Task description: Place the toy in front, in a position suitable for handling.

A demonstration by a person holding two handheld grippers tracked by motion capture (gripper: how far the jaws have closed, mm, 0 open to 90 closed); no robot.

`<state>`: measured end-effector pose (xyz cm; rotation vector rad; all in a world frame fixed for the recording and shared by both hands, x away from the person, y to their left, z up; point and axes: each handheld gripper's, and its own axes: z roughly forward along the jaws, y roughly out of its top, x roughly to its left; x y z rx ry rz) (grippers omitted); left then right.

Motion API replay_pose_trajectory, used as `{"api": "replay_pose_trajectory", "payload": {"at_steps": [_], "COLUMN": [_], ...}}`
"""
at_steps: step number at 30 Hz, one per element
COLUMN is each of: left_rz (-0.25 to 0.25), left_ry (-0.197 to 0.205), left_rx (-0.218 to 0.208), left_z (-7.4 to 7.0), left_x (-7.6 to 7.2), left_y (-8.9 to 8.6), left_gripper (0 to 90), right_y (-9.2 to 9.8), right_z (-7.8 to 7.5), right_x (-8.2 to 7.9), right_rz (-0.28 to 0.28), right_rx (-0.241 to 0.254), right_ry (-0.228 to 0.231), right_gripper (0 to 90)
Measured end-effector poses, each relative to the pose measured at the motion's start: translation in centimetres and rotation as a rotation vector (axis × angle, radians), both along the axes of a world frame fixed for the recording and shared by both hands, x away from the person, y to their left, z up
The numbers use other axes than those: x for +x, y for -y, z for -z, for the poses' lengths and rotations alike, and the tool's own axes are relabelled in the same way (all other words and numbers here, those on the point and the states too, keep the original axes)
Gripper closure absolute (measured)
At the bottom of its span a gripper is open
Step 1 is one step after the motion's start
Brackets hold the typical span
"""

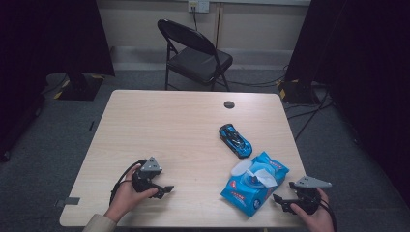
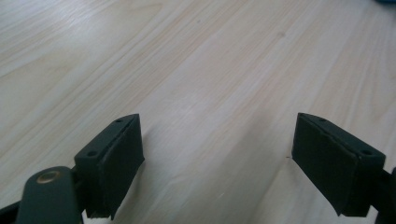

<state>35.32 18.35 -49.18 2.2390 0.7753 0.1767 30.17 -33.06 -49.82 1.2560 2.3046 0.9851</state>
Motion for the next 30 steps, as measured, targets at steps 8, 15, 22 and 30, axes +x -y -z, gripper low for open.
{"api": "replay_pose_trajectory", "payload": {"at_steps": [8,15,22,30], "left_rz": [0.066,0.062,0.052,0.044], "left_ry": [0.008,0.007,0.012,0.046], "left_rx": [0.016,0.031,0.034,0.058], "left_z": [-0.2,0.0,0.1,0.6], "left_x": [-0.7,-0.7,-0.8,-0.7], "left_y": [1.4,1.4,1.3,1.0], "left_gripper": [16.3,16.3,16.3,15.9], "right_y": [-0.3,0.3,0.1,0.7], "right_z": [-0.5,-2.0,-2.3,-4.3], "right_x": [0.1,0.1,0.4,1.4], "right_rz": [-0.016,0.010,-0.003,0.060], "right_rx": [-0.012,0.004,-0.022,0.064], "right_ry": [0.015,0.044,0.038,0.054], "right_gripper": [13.8,13.8,13.9,13.9]}}
